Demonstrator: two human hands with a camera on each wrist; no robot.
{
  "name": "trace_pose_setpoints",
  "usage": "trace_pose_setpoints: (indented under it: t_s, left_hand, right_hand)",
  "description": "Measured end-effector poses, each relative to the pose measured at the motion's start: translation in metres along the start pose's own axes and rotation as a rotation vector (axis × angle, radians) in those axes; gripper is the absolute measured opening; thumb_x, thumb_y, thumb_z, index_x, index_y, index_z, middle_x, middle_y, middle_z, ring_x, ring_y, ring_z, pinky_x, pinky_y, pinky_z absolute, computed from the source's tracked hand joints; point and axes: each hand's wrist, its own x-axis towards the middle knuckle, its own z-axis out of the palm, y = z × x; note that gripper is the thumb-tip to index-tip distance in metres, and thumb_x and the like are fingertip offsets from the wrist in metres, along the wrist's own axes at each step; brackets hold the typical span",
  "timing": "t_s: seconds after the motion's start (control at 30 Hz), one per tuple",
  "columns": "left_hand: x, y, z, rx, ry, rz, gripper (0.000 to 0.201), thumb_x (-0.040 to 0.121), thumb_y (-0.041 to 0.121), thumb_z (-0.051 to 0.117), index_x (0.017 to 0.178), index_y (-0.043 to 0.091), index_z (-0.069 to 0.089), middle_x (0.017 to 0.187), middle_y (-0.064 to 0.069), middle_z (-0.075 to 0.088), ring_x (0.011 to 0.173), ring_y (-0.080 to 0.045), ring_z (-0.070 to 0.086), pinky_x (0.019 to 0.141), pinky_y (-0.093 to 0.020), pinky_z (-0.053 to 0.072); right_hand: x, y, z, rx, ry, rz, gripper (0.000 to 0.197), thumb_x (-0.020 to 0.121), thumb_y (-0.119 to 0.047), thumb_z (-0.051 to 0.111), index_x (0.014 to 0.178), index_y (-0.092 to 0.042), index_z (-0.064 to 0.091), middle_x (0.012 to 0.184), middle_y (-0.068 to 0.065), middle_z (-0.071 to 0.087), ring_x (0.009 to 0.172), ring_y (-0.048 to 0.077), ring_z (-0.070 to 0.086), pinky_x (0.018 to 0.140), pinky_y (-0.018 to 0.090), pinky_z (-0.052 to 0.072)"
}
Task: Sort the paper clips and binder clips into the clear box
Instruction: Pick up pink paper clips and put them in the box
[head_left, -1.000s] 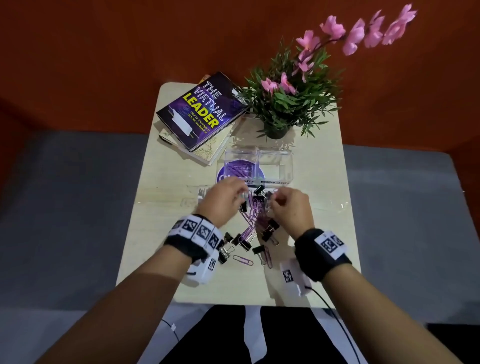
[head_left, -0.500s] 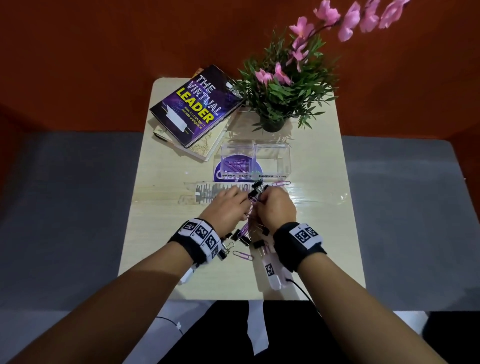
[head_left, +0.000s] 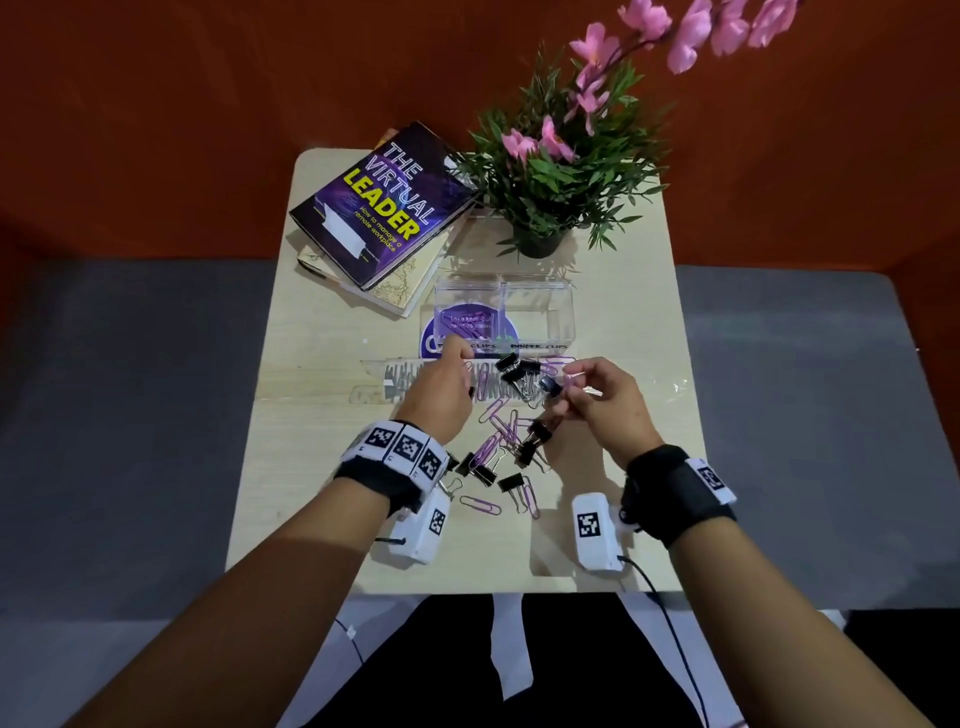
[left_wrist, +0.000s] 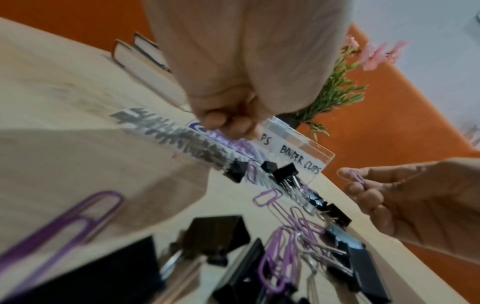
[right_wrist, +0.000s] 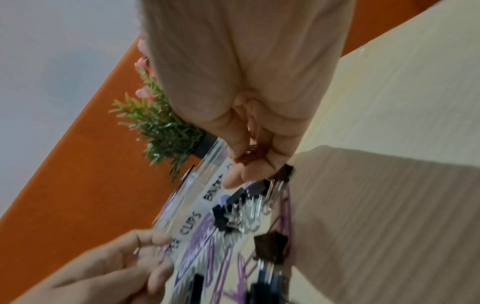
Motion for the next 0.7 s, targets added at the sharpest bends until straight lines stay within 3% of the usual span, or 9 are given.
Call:
trace_pose_setpoints:
  t_s: [0.1,0.17,0.23,0.3,0.37,0.47,0.53,0.6,0.7]
  left_hand:
    - [0.005,0.004,0.010,0.120,-0.052,-0.055,0.029,0.097,0.010,0.040,0.125,0.002,0.040,0.070,-0.006,0.058,0.061,-0.024,0.054,0.054,-0.035,0.043]
    - [0.005,0.007,0.016,0.248,-0.058,-0.054,0.042,0.096,0.028,0.049,0.127,0.001,0.043,0.081,-0.010,0.067,0.073,-0.029,0.063,0.067,-0.040,0.053]
    - [0.006,0.006,0.024,0.336,-0.028,-0.052,0.054,0.087,0.041,0.062,0.124,0.003,0.047,0.093,-0.011,0.070,0.086,-0.031,0.067,0.082,-0.046,0.054]
    - [0.006,0.005,0.028,0.341,0.008,-0.084,0.057,0.081,0.045,0.069,0.118,0.006,0.052,0.095,-0.008,0.072,0.090,-0.030,0.067,0.089,-0.046,0.051]
    - [0.005,0.006,0.028,0.309,0.027,-0.121,0.048,0.078,0.045,0.073,0.107,0.011,0.058,0.090,-0.004,0.073,0.087,-0.027,0.068,0.092,-0.044,0.050]
    - [0.004,0.016,0.027,0.254,-0.018,-0.176,0.024,0.081,0.037,0.072,0.077,0.015,0.063,0.079,-0.002,0.072,0.078,-0.024,0.067,0.090,-0.043,0.051]
    - [0.005,0.021,0.027,0.248,-0.052,-0.223,0.029,0.084,0.029,0.070,0.062,0.015,0.055,0.072,-0.004,0.071,0.069,-0.025,0.067,0.081,-0.041,0.055]
    - [0.005,0.025,0.026,0.276,-0.056,-0.231,0.030,0.085,0.023,0.068,0.059,0.016,0.054,0.069,-0.008,0.069,0.063,-0.024,0.065,0.074,-0.040,0.058]
    - [0.003,0.030,0.024,0.308,-0.092,-0.211,0.029,0.087,0.017,0.063,0.061,0.014,0.051,0.064,-0.005,0.059,0.062,-0.023,0.059,0.075,-0.038,0.055]
  right_hand:
    - [-0.001,-0.006,-0.013,-0.062,-0.046,0.043,0.026,0.093,0.014,0.035,0.104,-0.003,0.052,0.072,0.004,0.050,0.042,-0.001,0.054,0.046,0.011,0.045]
    - [-0.002,-0.007,-0.018,-0.163,-0.098,0.032,0.020,0.093,0.010,0.040,0.100,-0.004,0.052,0.071,0.006,0.051,0.045,0.000,0.056,0.049,0.011,0.044]
    - [-0.002,-0.003,-0.019,-0.363,-0.175,-0.033,0.022,0.087,0.008,0.050,0.088,-0.013,0.056,0.078,0.011,0.062,0.066,0.012,0.065,0.068,0.022,0.050]
    - [-0.002,0.003,-0.017,-0.617,-0.285,-0.102,0.031,0.078,0.006,0.056,0.079,-0.025,0.056,0.091,0.007,0.071,0.087,0.022,0.068,0.082,0.032,0.053]
    - [-0.002,0.004,-0.014,-0.843,-0.352,-0.148,0.028,0.071,-0.002,0.057,0.081,-0.028,0.058,0.093,0.001,0.070,0.087,0.022,0.066,0.079,0.035,0.054]
    - [-0.004,0.005,-0.009,-0.998,-0.317,-0.178,0.021,0.070,-0.010,0.058,0.084,-0.026,0.061,0.090,-0.002,0.065,0.082,0.022,0.060,0.069,0.031,0.047]
    - [-0.006,0.006,-0.006,-1.057,-0.280,-0.185,0.017,0.071,-0.013,0.056,0.082,-0.025,0.061,0.086,-0.005,0.061,0.077,0.021,0.056,0.065,0.027,0.038]
    - [-0.009,0.008,-0.005,-1.108,-0.269,-0.187,0.012,0.074,-0.018,0.056,0.083,-0.025,0.060,0.089,-0.003,0.062,0.078,0.024,0.057,0.065,0.026,0.034]
    - [-0.011,0.012,-0.009,-1.190,-0.242,-0.238,0.009,0.082,-0.023,0.055,0.089,-0.020,0.060,0.095,0.002,0.063,0.083,0.028,0.062,0.062,0.028,0.036]
